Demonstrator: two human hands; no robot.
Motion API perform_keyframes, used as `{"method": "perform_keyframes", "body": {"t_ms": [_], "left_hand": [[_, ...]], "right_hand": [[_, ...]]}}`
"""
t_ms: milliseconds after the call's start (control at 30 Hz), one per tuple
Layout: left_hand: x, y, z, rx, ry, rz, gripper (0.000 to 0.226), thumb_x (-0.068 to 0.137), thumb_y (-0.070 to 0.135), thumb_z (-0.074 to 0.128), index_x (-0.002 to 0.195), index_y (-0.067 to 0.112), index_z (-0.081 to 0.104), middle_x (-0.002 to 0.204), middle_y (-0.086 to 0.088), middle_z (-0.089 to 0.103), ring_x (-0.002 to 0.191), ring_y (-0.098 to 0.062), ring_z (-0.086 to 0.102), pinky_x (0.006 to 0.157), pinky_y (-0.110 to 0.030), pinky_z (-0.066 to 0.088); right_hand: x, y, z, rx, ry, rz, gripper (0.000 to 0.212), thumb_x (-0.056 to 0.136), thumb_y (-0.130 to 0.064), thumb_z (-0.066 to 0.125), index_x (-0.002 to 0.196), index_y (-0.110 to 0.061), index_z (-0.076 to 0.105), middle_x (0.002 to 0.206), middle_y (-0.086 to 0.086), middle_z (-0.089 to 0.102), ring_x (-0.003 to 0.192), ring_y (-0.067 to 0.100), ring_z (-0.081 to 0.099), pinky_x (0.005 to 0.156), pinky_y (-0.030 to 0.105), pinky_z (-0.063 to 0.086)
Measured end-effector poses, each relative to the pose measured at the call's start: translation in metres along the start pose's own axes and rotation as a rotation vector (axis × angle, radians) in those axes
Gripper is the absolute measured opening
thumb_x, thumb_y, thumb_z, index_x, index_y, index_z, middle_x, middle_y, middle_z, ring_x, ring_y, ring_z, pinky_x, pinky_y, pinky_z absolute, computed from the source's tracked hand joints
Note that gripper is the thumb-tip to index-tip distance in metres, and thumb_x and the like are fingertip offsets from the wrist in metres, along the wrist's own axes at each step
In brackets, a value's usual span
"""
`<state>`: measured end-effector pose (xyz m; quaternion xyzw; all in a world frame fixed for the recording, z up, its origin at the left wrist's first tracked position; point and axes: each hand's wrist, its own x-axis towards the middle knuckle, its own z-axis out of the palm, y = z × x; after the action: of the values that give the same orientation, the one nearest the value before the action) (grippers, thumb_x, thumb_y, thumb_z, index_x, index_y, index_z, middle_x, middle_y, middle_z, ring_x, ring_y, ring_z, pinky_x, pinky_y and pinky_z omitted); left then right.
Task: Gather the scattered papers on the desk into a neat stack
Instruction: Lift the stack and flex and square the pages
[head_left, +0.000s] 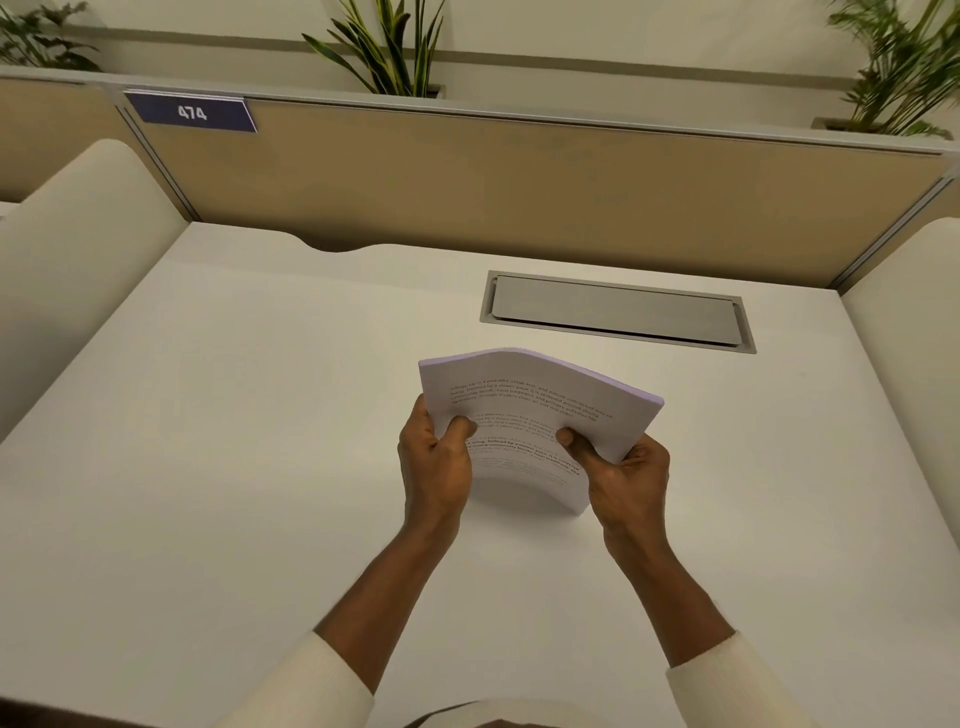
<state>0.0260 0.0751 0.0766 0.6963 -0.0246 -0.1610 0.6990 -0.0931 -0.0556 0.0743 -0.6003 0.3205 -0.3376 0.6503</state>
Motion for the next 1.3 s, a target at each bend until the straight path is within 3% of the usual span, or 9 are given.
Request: {"method": "perform_keyframes", "body": {"t_ms": [167,633,733,833,967,1133,1300], "left_hand": [[0.001,0.001,0.000,-0.013,-0.001,-0.008,0.035,0.082,0.014,0.057,0.110,0.026,0.075,0.100,0.007,0.081,0.092,-0.018,0.072,0.069,-0.029,0.058],[0.001,-0.016,-0.002,0.099,-0.016,0.075,0.044,0.086,0.017,0.063,0.128,0.023,0.072,0.112,0.007,0.080,0.107,-0.020,0.074,0.084,-0.036,0.064],[0.007,-0.018,-0.006,0.189,-0.059,0.156,0.036,0.098,0.018,0.071,0.133,0.022,0.069,0.116,0.010,0.080,0.112,-0.015,0.074,0.090,-0.030,0.064],[0.009,-0.020,-0.013,0.280,-0.108,0.241,0.032,0.103,0.019,0.072,0.135,0.023,0.068,0.112,0.021,0.079,0.107,-0.003,0.074,0.084,-0.016,0.062],[0.010,-0.021,-0.021,0.317,-0.192,0.265,0.025,0.106,0.018,0.069,0.130,0.020,0.075,0.114,0.013,0.083,0.103,-0.007,0.079,0.085,-0.030,0.068],[0.010,-0.021,-0.028,0.228,-0.282,0.111,0.029,0.104,0.012,0.072,0.116,0.038,0.078,0.111,0.011,0.086,0.097,-0.015,0.084,0.082,-0.039,0.071],[0.013,-0.032,-0.034,0.075,-0.196,-0.045,0.024,0.100,0.008,0.077,0.121,0.018,0.080,0.110,0.003,0.088,0.098,-0.023,0.085,0.086,-0.046,0.070]], "right_hand": [[0.001,0.002,-0.003,-0.007,0.000,-0.008,0.043,0.083,-0.010,0.092,0.094,-0.051,0.084,0.097,-0.016,0.085,0.089,0.006,0.080,0.074,0.016,0.062],[0.007,0.015,-0.008,-0.030,-0.010,0.020,0.041,0.082,-0.009,0.092,0.090,-0.048,0.085,0.094,-0.013,0.085,0.086,0.007,0.081,0.073,0.017,0.062],[0.011,0.014,-0.009,-0.050,-0.007,0.020,0.039,0.083,-0.015,0.093,0.090,-0.052,0.083,0.095,-0.017,0.085,0.087,0.005,0.080,0.071,0.016,0.063],[0.015,0.016,-0.011,-0.068,-0.001,0.022,0.038,0.083,-0.018,0.093,0.092,-0.053,0.082,0.096,-0.017,0.085,0.088,0.006,0.080,0.071,0.020,0.063],[0.024,0.014,-0.018,-0.100,-0.017,0.044,0.035,0.081,-0.020,0.094,0.092,-0.051,0.083,0.097,-0.015,0.085,0.087,0.009,0.081,0.077,0.033,0.064],[0.031,0.017,-0.034,-0.147,-0.113,0.129,0.024,0.081,-0.028,0.094,0.101,-0.038,0.085,0.102,-0.006,0.086,0.087,0.019,0.084,0.077,0.043,0.068],[0.024,0.035,-0.056,-0.179,-0.241,0.281,0.036,0.074,-0.034,0.098,0.106,-0.024,0.084,0.104,0.002,0.087,0.091,0.028,0.085,0.085,0.049,0.068]]}}
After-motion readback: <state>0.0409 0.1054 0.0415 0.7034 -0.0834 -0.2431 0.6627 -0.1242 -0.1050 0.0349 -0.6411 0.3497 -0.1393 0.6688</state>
